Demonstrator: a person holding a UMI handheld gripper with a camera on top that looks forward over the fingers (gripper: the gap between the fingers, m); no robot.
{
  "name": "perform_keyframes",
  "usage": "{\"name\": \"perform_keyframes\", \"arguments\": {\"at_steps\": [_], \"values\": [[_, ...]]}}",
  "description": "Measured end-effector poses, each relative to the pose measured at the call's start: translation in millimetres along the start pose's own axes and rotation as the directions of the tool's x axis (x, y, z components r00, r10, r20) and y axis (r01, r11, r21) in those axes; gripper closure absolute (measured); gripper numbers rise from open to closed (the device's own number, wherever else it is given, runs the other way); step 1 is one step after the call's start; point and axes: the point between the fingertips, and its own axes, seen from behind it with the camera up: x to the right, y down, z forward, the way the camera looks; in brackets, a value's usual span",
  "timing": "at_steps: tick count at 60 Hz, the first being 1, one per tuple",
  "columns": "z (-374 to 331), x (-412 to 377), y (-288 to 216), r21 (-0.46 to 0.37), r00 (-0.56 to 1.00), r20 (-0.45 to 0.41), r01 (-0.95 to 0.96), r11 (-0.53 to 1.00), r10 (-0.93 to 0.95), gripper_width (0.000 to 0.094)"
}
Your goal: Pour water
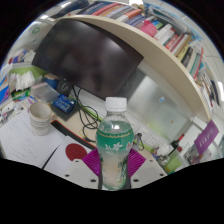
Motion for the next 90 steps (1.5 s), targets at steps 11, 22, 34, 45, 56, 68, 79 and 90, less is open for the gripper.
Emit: {"name": "perform_keyframes", "arguments": {"at_steps": [11,22,34,45,56,68,79,90], "values": [[31.9,-24.2,-53.7,0.027,0.867,0.026,0.497,0.868,-0.497,0.062],[65.9,-70.7,-90.2,0.112,0.581,0.017,0.807,0.579,-0.814,0.0622],[93.7,-108.8,-97.0,0.097,0.282,-0.002,0.955,0.281,-0.959,0.0623],[98.5,-127.0,-107.1,0.087,0.073,-0.07,0.994,0.067,-0.995,0.0621],[96.5,-130.4,-100.5,0.08,0.068,-0.044,0.995,0.064,-0.997,0.0623],[73.6,-115.1,-93.7,0.093,0.523,0.116,0.841,0.533,-0.845,0.0618],[53.6,-93.9,-99.3,0.027,0.91,0.262,0.327,0.945,-0.322,0.0616],[45.3,-78.7,-98.7,-0.066,0.883,0.353,-0.306,0.95,0.309,0.0618]]}}
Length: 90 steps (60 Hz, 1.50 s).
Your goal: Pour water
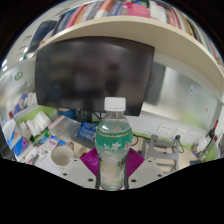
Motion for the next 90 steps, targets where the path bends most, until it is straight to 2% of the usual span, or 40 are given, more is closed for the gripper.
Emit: {"name": "perform_keyframes", "arguments": {"at_steps": [5,12,24,42,48,50,56,61,64,76,90], "values": [[4.0,18.8,4.6,0.049,0.982,0.037,-0.186,0.981,0.185,0.0618],[14.1,38.1,21.4,0.107,0.97,-0.024,-0.238,0.965,0.242,0.0618],[45.5,32.3,52.6,0.103,0.967,0.004,-0.253,0.962,0.254,0.0619],[47.0,23.7,57.3,0.188,0.991,-0.039,-0.117,0.975,0.126,0.0609],[42.4,26.8,59.2,0.197,0.986,-0.061,-0.138,0.971,0.153,0.0548],[41.2,27.3,59.4,0.199,0.985,-0.065,-0.142,0.97,0.158,0.049],[39.6,28.5,63.1,0.177,0.986,-0.075,-0.136,0.975,0.151,0.0393],[32.1,31.5,73.6,0.133,0.984,-0.103,-0.131,0.982,0.145,0.0168],[21.2,33.4,77.7,0.122,0.984,-0.121,-0.117,0.986,0.132,0.0087],[-69.2,31.4,97.1,0.056,0.966,-0.198,-0.16,0.986,0.168,0.0084],[-178.8,38.6,77.2,0.022,0.92,-0.314,-0.239,0.971,0.234,0.0081]]}}
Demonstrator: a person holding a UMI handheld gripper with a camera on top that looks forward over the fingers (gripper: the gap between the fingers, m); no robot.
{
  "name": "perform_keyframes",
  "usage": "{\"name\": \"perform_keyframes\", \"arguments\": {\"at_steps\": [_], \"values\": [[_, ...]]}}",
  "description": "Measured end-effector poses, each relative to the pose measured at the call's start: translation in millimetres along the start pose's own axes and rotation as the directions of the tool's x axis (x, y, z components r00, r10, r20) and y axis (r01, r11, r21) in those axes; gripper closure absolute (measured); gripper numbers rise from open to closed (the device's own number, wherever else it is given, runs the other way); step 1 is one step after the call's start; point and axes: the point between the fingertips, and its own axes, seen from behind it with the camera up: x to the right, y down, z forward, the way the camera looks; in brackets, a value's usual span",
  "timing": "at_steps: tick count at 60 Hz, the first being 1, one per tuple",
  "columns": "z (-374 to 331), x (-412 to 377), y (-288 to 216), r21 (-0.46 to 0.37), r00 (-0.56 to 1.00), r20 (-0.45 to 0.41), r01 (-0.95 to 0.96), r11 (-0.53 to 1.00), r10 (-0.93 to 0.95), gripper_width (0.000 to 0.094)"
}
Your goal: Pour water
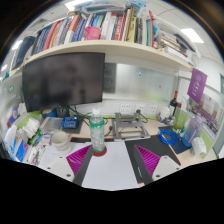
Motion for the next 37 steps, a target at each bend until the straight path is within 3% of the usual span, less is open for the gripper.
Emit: {"name": "perform_keyframes", "arguments": {"at_steps": [14,27,37], "values": [[-60.3,21.6,-27.2,0.038,0.999,0.019,-0.047,0.998,0.046,0.0088],[-93.8,23.7,-15.4,0.047,0.995,0.092,-0.048,0.998,0.044,0.0094],[-107.7,28.6,-8.3,0.048,0.994,0.102,-0.054,0.997,0.049,0.0094]]}}
